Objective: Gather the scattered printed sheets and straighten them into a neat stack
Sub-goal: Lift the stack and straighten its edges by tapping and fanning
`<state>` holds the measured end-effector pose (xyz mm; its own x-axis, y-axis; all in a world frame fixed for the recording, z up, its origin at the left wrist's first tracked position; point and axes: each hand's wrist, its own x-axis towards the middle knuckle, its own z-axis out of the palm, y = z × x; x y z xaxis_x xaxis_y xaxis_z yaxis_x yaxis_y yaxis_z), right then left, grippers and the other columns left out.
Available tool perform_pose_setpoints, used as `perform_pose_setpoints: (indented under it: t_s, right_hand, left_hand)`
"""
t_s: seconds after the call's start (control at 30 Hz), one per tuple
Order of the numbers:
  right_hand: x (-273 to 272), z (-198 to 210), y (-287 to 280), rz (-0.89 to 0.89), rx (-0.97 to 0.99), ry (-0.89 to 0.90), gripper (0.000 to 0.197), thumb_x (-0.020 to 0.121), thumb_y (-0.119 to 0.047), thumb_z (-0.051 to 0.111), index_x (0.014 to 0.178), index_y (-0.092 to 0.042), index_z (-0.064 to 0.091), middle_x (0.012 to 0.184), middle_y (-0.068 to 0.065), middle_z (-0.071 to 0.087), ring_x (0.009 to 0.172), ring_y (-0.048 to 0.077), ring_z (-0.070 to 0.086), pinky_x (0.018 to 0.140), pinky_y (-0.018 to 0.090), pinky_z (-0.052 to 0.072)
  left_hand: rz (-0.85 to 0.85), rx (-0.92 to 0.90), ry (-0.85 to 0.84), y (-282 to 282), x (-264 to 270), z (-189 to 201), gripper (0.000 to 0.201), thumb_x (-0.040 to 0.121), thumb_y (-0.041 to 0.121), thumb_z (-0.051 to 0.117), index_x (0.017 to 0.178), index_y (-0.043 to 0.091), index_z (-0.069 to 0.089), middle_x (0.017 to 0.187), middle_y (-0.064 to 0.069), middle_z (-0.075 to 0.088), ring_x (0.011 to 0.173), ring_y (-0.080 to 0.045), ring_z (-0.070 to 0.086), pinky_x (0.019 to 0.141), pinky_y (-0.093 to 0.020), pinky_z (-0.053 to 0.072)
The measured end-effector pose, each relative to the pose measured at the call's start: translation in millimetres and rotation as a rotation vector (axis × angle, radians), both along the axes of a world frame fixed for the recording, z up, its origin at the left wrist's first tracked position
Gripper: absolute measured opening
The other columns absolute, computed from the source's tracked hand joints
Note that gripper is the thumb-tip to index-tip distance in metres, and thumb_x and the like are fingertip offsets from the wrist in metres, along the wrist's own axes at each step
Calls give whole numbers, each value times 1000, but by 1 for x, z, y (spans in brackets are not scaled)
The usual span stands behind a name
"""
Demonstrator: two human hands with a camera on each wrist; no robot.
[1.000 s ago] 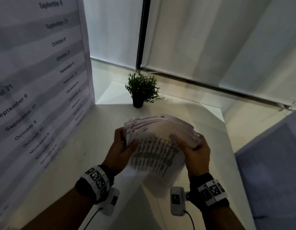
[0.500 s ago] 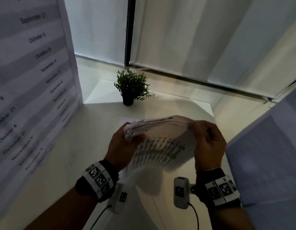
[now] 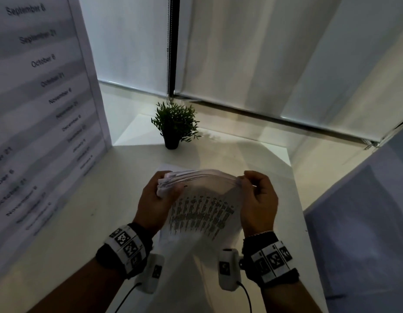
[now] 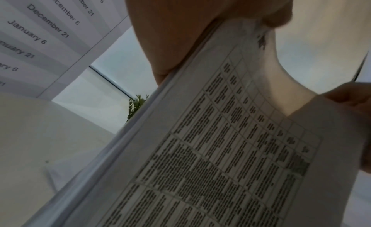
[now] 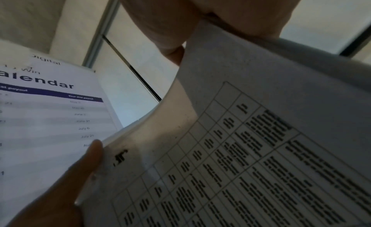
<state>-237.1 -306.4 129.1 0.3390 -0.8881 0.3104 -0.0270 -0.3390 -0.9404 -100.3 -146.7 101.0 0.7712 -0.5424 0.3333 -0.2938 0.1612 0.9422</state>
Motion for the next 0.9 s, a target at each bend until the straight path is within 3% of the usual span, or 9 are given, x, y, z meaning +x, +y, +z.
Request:
perform_pose_setpoints:
  t_s: [0.07, 0.2, 0.27, 0.33, 0.5, 0.63, 0.73, 0.83, 0.9]
  right_hand:
    - [0, 2, 0, 11, 46, -61, 18, 94, -8, 54, 103, -22, 61, 91, -8, 69, 83, -4, 63, 70, 6, 46]
    - [-6, 0, 7, 99, 32, -57, 31, 88, -13, 66, 114, -23, 52, 93, -7, 68, 84, -4, 64, 67, 5, 47]
    - [-7, -3, 9, 98, 28, -56, 33, 85, -10, 69, 110, -24, 54, 91, -7, 67, 82, -6, 63, 67, 4, 47]
    - [-6, -5, 9, 73, 16, -46, 27, 87, -10, 68, 105, -27, 57, 89, -8, 66, 80, -8, 62, 69, 3, 46]
    - [-5, -8, 11, 36, -46, -18, 13, 89, -9, 64, 101, -15, 63, 89, -5, 65, 82, -7, 60, 73, 3, 44]
    - [-3, -9, 9, -7, -59, 20, 9, 91, -11, 62, 99, -14, 65, 90, -9, 64, 84, -13, 57, 72, -1, 40]
    - [0, -8, 9, -33, -51, 16, 10, 92, -10, 60, 97, -16, 65, 90, -11, 65, 84, -14, 57, 72, -2, 40]
    - [2, -8, 10, -51, -54, 8, 7, 92, -12, 61, 95, -16, 65, 88, -11, 64, 82, -14, 57, 72, -1, 41]
    - [2, -9, 10, -64, -60, 3, 4, 91, -15, 62, 95, -15, 65, 87, -12, 63, 81, -14, 56, 70, -1, 40]
  left_hand:
    - [69, -14, -2, -2, -2, 6, 51, 81, 60, 57, 101, 13, 61, 92, 4, 67, 80, -5, 63, 68, -16, 51]
    - [209, -6, -7, -12, -3, 18, 18, 87, 24, 66, 99, 11, 61, 87, 4, 66, 76, -5, 64, 65, -14, 52]
    - [261, 7, -20, -13, -1, 18, 6, 89, 15, 64, 95, 13, 63, 84, 5, 66, 75, -6, 64, 64, -17, 51]
    - [282, -9, -33, -13, 0, 18, 6, 91, 8, 59, 95, 10, 64, 85, 4, 66, 76, -4, 63, 64, -13, 49]
    - [315, 36, -125, -19, -2, 24, 7, 90, 13, 62, 87, 8, 65, 78, 1, 67, 72, -7, 63, 64, -11, 49]
    - [376, -11, -49, -21, 5, 24, 8, 87, 3, 58, 82, 6, 63, 72, -7, 64, 63, -7, 56, 59, -13, 45]
    - [322, -44, -51, -21, 4, 29, 5, 86, 2, 59, 84, 6, 61, 75, -5, 65, 65, -11, 60, 59, -18, 49]
    - [319, 3, -105, -24, 0, 31, 6, 84, 8, 66, 84, 8, 60, 76, 3, 65, 69, -5, 63, 62, -9, 47]
    - [346, 4, -60, -23, 3, 30, 7, 82, 4, 63, 86, 9, 60, 77, 5, 65, 69, -5, 63, 61, -10, 47]
